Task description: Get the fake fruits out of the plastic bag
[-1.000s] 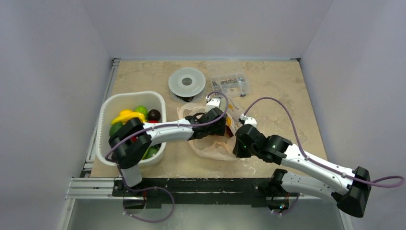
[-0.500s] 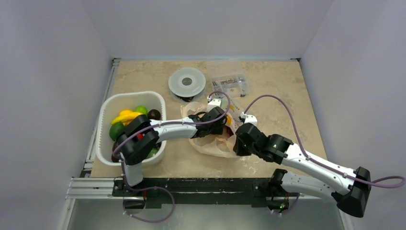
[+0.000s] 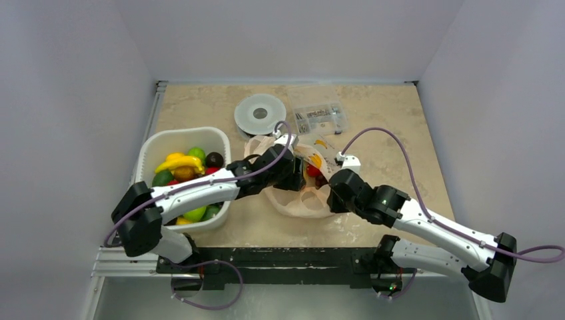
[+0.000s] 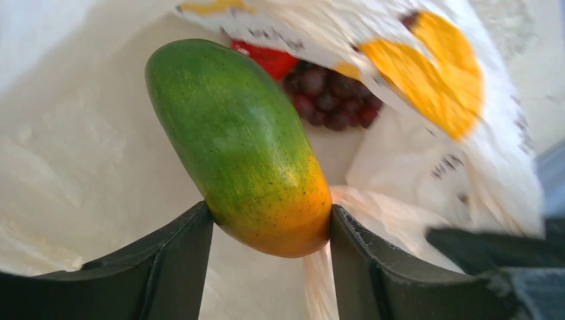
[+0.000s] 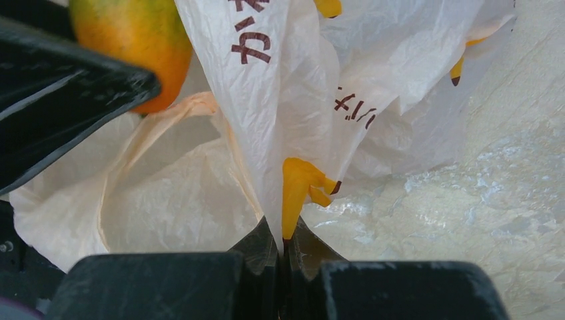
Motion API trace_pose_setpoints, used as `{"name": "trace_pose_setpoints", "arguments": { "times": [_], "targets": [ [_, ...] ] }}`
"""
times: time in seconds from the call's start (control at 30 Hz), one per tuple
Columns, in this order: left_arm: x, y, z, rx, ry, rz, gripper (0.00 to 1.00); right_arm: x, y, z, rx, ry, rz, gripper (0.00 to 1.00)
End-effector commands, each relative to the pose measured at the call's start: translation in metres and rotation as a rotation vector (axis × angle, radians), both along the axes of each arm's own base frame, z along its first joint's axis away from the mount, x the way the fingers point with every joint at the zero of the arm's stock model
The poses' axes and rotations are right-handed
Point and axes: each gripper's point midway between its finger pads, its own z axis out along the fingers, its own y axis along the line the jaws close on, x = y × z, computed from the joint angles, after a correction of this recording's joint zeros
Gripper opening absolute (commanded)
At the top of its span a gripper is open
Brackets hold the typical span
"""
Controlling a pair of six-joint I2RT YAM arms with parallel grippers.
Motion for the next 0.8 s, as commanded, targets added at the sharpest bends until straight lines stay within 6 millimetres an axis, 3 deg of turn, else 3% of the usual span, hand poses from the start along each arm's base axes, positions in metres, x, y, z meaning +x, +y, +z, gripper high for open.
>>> {"name": "trace_pose_setpoints", "arguments": {
  "times": [0.0, 0.13, 0.33, 0.57, 0.77],
  "targets": [
    [-0.035, 0.0, 0.026, -0.123, 0.066, -0.117, 0.03, 0.015, 0.004, 0.02, 0.002, -0.079, -0.009, 0.0],
    [-0.065, 0.002, 0.056, -0.201, 0.082, -0.256, 0.0, 0.016, 0.008, 0.02, -0.008, -0.073, 0.005, 0.0],
    [-0.09, 0.038, 0.098, -0.181, 0.029, -0.328, 0.0, 0.019, 0.012, 0.019, 0.018, -0.093, 0.015, 0.0],
    [-0.092, 0.117, 0.137, -0.076, -0.099, -0.186, 0.0, 0.022, 0.013, 0.022, 0.009, -0.102, 0.019, 0.0],
    [-0.083, 0.204, 0.138, 0.123, -0.207, 0.071, 0.0, 0.022, 0.015, 0.021, 0.0, -0.098, 0.027, 0.0]
  ]
}}
